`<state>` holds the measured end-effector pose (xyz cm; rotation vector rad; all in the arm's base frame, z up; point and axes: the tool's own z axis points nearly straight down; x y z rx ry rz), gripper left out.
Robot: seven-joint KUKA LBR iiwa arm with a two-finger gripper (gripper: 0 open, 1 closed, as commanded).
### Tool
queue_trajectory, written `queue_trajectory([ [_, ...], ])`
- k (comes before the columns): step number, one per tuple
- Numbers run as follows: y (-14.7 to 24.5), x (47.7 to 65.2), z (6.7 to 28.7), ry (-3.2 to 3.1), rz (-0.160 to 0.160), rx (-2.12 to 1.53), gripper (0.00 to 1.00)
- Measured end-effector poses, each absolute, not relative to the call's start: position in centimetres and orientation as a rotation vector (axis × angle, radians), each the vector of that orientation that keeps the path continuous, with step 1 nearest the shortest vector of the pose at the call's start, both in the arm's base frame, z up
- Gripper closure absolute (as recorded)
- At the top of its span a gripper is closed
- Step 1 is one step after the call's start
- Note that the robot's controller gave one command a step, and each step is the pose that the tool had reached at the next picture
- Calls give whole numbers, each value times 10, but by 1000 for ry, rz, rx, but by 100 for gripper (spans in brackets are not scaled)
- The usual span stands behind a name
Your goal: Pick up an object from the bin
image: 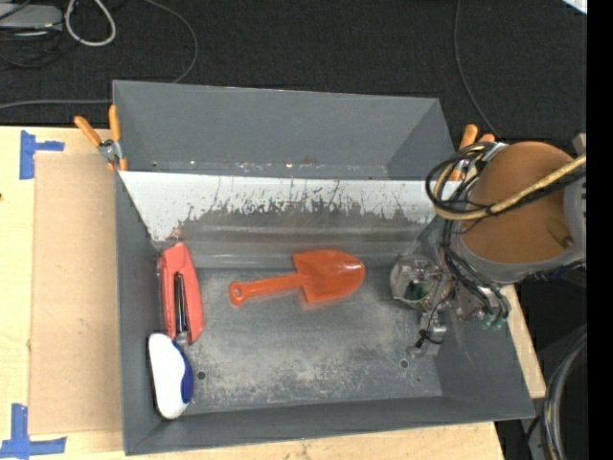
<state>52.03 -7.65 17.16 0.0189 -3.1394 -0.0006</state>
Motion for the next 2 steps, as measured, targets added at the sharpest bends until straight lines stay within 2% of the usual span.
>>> queue_trajectory([
  [2, -87, 519, 174, -3138, -1, 9, 0],
])
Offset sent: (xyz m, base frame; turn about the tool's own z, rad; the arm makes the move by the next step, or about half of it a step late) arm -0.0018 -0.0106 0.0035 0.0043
